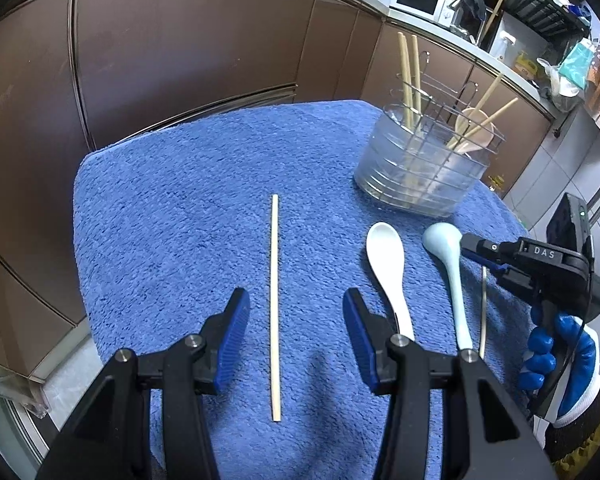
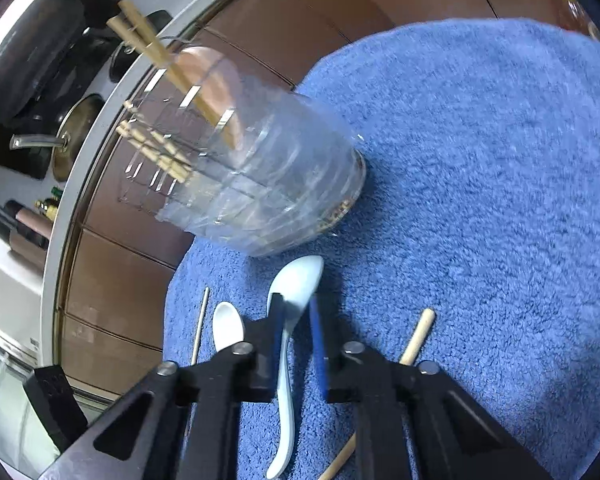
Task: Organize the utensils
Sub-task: 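Close the right gripper on the pale blue spoon handle, then lift the pale blue spoon with the right gripper while the left gripper approaches the white spoon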
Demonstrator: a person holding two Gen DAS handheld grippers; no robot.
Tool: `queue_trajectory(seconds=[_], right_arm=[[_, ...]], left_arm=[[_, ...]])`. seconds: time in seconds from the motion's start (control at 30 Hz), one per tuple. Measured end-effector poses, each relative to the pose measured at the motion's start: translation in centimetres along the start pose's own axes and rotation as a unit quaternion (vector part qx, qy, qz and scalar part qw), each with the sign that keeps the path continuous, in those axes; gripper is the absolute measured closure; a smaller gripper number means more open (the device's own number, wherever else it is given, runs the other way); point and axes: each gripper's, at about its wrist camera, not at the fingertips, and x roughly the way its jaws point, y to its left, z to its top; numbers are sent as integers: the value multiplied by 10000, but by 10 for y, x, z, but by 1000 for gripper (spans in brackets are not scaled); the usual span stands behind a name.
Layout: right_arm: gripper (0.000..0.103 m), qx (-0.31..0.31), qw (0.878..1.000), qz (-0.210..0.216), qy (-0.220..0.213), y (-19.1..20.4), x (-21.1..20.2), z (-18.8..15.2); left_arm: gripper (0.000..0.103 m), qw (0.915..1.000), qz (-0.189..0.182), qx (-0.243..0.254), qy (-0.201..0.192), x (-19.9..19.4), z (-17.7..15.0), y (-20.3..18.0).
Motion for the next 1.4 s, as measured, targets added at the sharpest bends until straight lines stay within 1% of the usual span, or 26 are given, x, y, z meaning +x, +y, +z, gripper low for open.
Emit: queue_trajectory(seconds=[0.1,0.27,0.37,0.5,0.6,0.83,0.87,0.97,1.07,1.2,1.3,1.4], right_arm=[[98,-214,9998,-33,-22,11,-1,0],[98,-476,9988,-88,33,26,3,-2],[95,-548,9984,-54,119,35,9,-1],[95,-530,9984,-81,167,38,17,3],[91,-551,9982,-87,227,38,22,6],[90,-697,9969,-183,302,48,35,15],[93,-738,9966,-195,303,49,36,15],[97,-804,9960,-212,319,51,34,11],[98,-809,9955,-346,355,51,29,5],[98,-886,9927,-521,631,49,32,-14],[95,-925,9903,-631,818,46,39,-27],[94,-923,9910,-621,744,48,38,-26]], left_arm=[[56,10000,-3,-33,4,0,-1,2],[56,10000,-10,-49,-25,-3,-1,2],[56,10000,-8,-58,-42,-5,-2,2],[56,10000,-3,-84,-53,-7,-2,3],[56,9999,9,-99,-71,-8,-2,6],[56,9999,34,-149,-39,-7,-3,9],[56,9999,34,-155,-38,-7,-3,10],[56,9998,29,-179,-30,-6,-3,11],[56,9998,11,-185,-19,-6,-4,11],[56,9998,-26,-177,-7,-6,-5,10],[56,9998,-48,-174,-25,-8,-5,9],[56,9998,-51,-189,-41,-9,-5,11]])
